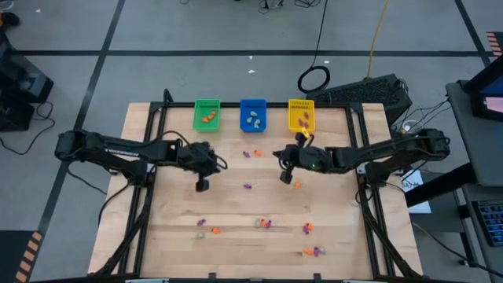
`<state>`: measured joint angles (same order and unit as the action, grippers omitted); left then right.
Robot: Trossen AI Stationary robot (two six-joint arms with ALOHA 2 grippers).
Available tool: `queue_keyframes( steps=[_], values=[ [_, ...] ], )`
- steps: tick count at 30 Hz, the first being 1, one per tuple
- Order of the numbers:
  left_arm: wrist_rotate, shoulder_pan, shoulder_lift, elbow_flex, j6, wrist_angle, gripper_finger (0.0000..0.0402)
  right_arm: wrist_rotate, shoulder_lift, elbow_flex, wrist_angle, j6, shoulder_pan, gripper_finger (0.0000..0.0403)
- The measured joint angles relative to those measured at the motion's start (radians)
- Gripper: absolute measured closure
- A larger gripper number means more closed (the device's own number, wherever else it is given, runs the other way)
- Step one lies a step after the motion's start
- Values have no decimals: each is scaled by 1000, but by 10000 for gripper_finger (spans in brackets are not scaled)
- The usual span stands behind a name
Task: Sort Halloween decoration
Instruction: Put the white skull toy into the blue bin
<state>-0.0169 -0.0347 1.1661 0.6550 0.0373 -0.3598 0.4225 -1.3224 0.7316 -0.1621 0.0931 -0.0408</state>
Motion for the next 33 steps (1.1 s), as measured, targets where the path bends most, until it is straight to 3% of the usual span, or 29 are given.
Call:
queue_keyframes(
  steps=[5,9,13,18,24,33],
  values=[
    [47,57,0,10,210,-179,402,49,-13,-5,1,4,-54,403],
    [159,37,0,10,458,-295,401,56,-24,-5,2,4,-68,403],
    [212,-4,0,3,508,-360,375,58,-39,-5,2,4,-72,403],
    [210,-67,8,-37,533,-353,300,58,-57,-5,2,4,-73,403],
    [109,-113,17,-102,548,-259,228,57,-62,-5,1,4,-72,403],
    [130,-117,24,-112,559,-244,212,56,-62,-5,1,8,-72,403]
  ],
)
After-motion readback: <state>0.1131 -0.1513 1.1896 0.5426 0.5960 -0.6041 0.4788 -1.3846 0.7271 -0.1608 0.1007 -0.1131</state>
